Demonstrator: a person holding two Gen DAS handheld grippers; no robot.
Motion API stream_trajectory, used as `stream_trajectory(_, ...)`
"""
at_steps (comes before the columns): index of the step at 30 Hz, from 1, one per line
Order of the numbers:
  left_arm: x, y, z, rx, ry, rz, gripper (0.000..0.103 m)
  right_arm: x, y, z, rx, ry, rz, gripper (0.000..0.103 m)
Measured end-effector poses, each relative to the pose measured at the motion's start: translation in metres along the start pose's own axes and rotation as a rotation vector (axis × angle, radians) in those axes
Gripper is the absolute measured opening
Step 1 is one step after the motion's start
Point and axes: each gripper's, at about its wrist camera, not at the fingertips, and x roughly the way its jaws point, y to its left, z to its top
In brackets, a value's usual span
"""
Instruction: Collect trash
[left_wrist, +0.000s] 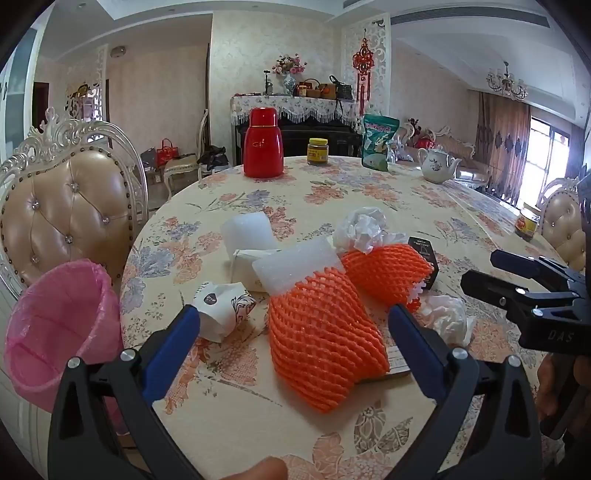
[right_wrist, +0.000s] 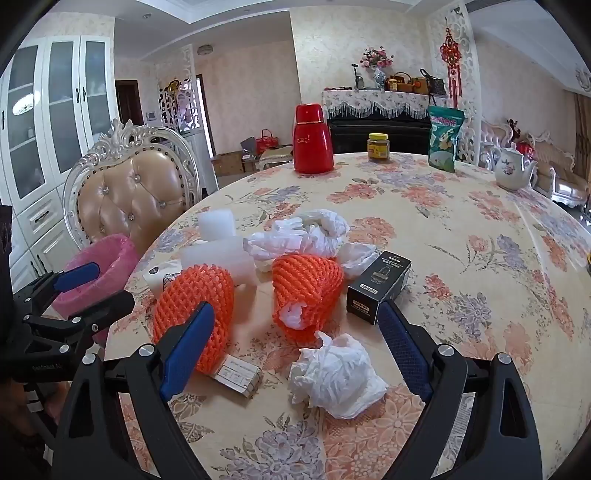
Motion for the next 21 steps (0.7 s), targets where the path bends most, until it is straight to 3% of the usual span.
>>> stream_trajectory(21, 0.0010, 0.0005, 0.0010, 0.005, 0.002, -0.001, 0.099, 0.0005, 0.0016, 0.0002, -0.010, 0.004, -0.003, 0.085)
